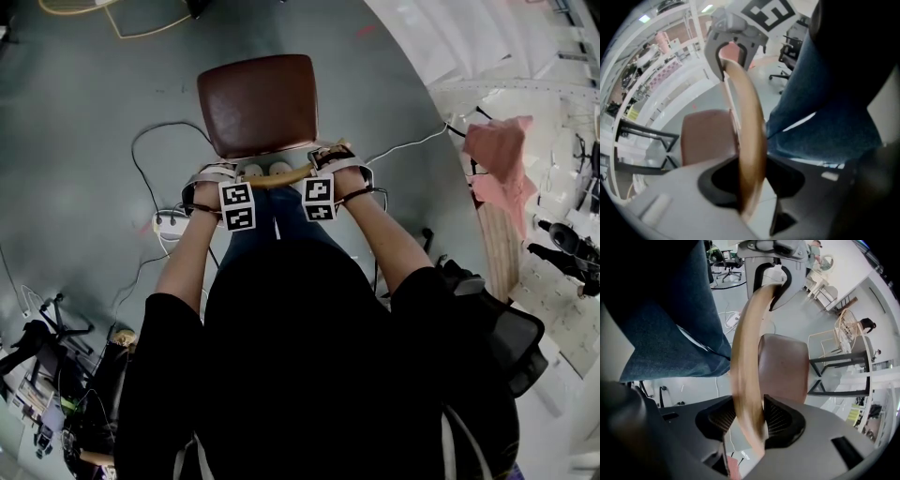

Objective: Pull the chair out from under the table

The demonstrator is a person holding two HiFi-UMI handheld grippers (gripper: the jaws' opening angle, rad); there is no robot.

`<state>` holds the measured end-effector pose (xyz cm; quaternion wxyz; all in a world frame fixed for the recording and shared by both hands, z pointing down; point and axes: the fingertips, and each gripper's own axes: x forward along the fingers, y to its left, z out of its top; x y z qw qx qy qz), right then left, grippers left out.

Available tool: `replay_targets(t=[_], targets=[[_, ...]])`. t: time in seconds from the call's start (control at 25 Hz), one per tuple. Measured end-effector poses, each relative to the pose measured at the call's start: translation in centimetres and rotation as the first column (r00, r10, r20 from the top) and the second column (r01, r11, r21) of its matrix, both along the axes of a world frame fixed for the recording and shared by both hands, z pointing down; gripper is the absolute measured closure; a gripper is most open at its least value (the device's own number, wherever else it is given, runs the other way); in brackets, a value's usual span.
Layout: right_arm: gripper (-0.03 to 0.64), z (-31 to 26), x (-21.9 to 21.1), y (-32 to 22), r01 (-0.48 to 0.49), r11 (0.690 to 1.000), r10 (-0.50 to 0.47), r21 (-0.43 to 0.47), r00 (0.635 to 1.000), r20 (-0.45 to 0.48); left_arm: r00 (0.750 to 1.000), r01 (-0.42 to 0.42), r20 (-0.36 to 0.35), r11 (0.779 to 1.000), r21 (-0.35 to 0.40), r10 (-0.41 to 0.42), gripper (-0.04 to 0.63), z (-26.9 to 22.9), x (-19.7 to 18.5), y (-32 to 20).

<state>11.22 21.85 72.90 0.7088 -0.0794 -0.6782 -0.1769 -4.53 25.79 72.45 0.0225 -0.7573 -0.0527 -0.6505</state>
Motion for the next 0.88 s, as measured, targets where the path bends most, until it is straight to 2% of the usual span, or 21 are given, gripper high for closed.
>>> replay_targets(t=[0.08, 0.2, 0.36, 0.44, 0.56, 0.64, 0.8, 0.88], targets=[[0.451, 0.0, -0.1, -0.1, -0.057, 0.998, 0.057, -0.01, 0.998, 0.009, 0.999, 0.026, -0.028, 1.0, -0.001, -0.026, 0.419, -0.2, 0.2, -0.1], [0.434, -0.5, -0.2, -0.2, -0.092, 0.996, 0.092, -0.003, 0.995, 0.039, 0.992, 0.089, -0.092, 0.996, -0.02, -0.09, 0.354, -0.8, 0.8, -0.1], [0.417, -2.5, 0.0, -0.3, -0.18, 0.984, 0.18, -0.014, 0.976, 0.119, 0.956, 0.22, -0.196, 0.975, -0.014, -0.218, 0.354, -3.1, 1.1, -1.2], [0.414, -3.9, 0.3, -0.6, -0.242, 0.97, 0.241, -0.018, 0.956, 0.169, 0.925, 0.286, -0.256, 0.958, -0.02, -0.281, 0.354, -4.8, 1.1, -1.8], [0.416, -6.2, 0.6, -0.9, -0.324, 0.945, 0.324, -0.041, 0.917, 0.234, 0.861, 0.384, -0.346, 0.923, -0.04, -0.373, 0.363, -7.6, 0.9, -2.5], [0.419, -8.0, 0.4, -1.3, -0.368, 0.927, 0.371, -0.065, 0.886, 0.277, 0.824, 0.437, -0.39, 0.899, -0.022, -0.41, 0.394, -9.2, 0.5, -3.1], [0.54, -12.4, -0.4, -3.7, -0.435, 0.9, 0.402, -0.01, 0.823, 0.401, 0.75, 0.537, -0.475, 0.843, 0.029, -0.461, 0.47, -12.7, 0.2, -4.8], [0.575, -14.7, -1.2, -5.1, -0.459, 0.888, 0.392, 0.03, 0.79, 0.472, 0.718, 0.576, -0.513, 0.815, 0.06, -0.47, 0.493, -14.4, 0.2, -5.8]])
